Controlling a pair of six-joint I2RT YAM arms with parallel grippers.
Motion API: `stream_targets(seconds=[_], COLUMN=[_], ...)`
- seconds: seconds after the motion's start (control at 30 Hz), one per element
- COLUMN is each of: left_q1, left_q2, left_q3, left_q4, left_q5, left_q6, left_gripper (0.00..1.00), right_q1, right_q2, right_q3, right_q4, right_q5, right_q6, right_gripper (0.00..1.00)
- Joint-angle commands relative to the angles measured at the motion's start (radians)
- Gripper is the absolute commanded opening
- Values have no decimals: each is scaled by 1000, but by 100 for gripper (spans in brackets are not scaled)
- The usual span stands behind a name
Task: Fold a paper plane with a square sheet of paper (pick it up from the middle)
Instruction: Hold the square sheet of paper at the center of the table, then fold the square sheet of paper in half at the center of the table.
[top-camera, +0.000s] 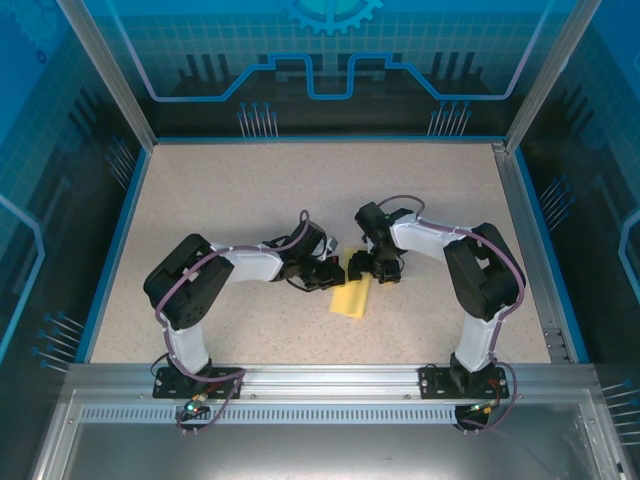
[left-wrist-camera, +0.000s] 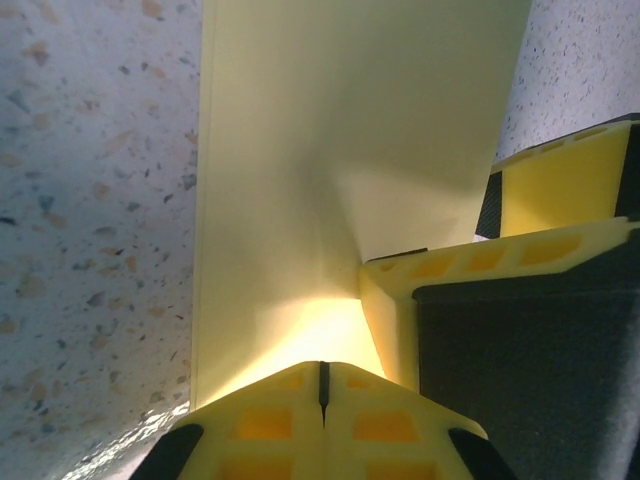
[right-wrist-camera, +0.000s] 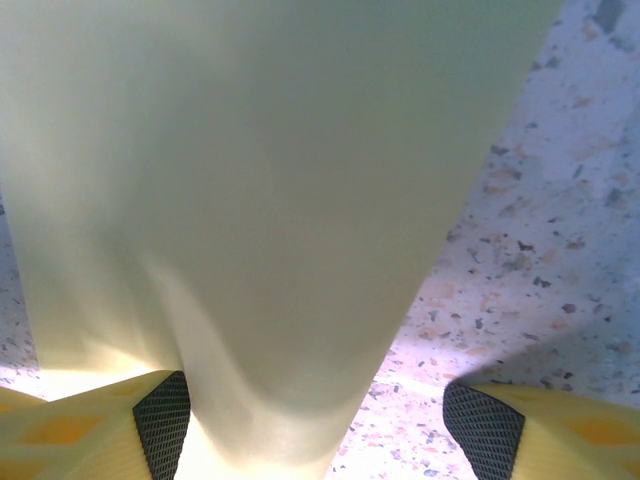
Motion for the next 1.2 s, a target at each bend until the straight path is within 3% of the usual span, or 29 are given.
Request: stream_targets(seconds=[0.0,0.47,0.63,0.77,0.8,0.83,0.9,1.07,1.17], left_q1=[-9,-10,-11,-12,-12,-13,-12,-14,-15], left_q2=[30,74,74,75,75,75,75,80,80], left_q3=[25,23,10,7,7,7,7,11,10], left_q4=[-16,-115,-124,-119,-118,-119,-119,-121,-124], left_q5=[4,-72,-88,-91,-91,-93,-94,-94,-96], left_q6=[-4,29,35,33,33,32,33,33,35], left_gripper=[0,0,0,0,0,0,0,0,0], right_q1=[-4,-9,-53,-112,-128,-141,-155,-133,-129], right_q2=[108,58,-81,-285,-335,-373,-427,-400,-375], right_q3=[-57,-56,-78,-171,-208,-240,-311,-405,-443], right_q4=[64,82,133,234,270,309,385,551,608], right_q5=[99,67,-3,-85,-118,-162,-260,-441,-461], right_q6=[-27,-23,-23,-14,-9,-3,11,64,82], right_gripper=[77,77,79,83,79,66,51,7,1])
